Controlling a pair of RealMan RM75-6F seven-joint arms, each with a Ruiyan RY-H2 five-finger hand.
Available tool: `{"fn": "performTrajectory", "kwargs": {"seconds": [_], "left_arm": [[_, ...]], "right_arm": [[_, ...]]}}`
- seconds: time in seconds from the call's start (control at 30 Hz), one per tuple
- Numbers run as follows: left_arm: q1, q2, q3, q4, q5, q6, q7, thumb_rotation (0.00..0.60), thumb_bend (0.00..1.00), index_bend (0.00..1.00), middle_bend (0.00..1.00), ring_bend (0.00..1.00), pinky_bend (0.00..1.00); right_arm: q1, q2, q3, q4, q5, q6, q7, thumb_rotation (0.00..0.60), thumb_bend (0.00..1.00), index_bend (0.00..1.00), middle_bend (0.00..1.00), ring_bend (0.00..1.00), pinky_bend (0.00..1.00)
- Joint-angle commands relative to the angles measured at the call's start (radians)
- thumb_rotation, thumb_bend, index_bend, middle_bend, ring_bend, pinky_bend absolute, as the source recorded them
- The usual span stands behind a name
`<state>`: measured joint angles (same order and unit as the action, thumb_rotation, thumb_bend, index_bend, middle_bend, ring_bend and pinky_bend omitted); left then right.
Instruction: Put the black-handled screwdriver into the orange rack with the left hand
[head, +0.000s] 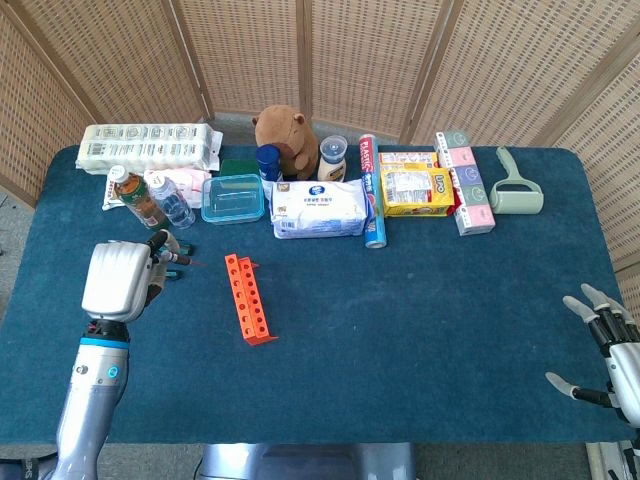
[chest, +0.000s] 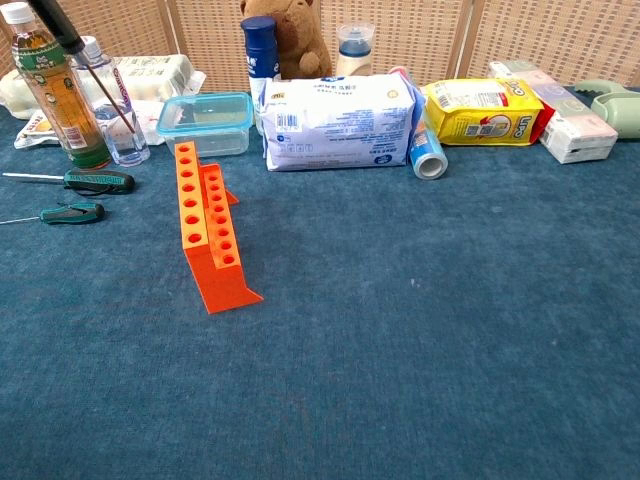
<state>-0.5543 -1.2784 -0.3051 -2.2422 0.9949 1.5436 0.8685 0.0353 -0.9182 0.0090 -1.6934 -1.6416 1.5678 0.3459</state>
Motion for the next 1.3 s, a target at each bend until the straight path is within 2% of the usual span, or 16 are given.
{"fn": "performTrajectory", "kwargs": {"seconds": [0.03,0.3,0.77,1.3], "left_arm": [[-0.032,-0.025,-0.032,0.023,-0.052,-0.001,0.013,0.600,0.48,0.50,1.00,1.00,1.00],[-0.079,-0.064,-0.066,0.066,-0.133,-0.003,0.012,0.600,0.48,0.50,1.00,1.00,1.00],[-0.114,-0.098,-0.054,0.078,-0.159,0.016,0.014,0.600,0.48,0.50,1.00,1.00,1.00],[-0.147,-0.129,-0.046,0.139,-0.166,0.018,0.005,0.600,0.48,0.50,1.00,1.00,1.00]], "right_arm": [[0.000,0.000,0.000,0.000,-0.001,0.001,0.000,0.600,0.03,0.13,0.01,0.00,0.00],[0.000,0.002,0.000,0.002,0.000,0.001,0.007,0.600,0.03,0.13,0.01,0.00,0.00],[-0.001,0.007,0.000,0.004,-0.001,0.004,0.024,0.600,0.03,0.13,0.01,0.00,0.00],[0.000,0.009,0.002,0.007,0.005,0.003,0.033,0.600,0.03,0.13,0.01,0.00,0.00]]}}
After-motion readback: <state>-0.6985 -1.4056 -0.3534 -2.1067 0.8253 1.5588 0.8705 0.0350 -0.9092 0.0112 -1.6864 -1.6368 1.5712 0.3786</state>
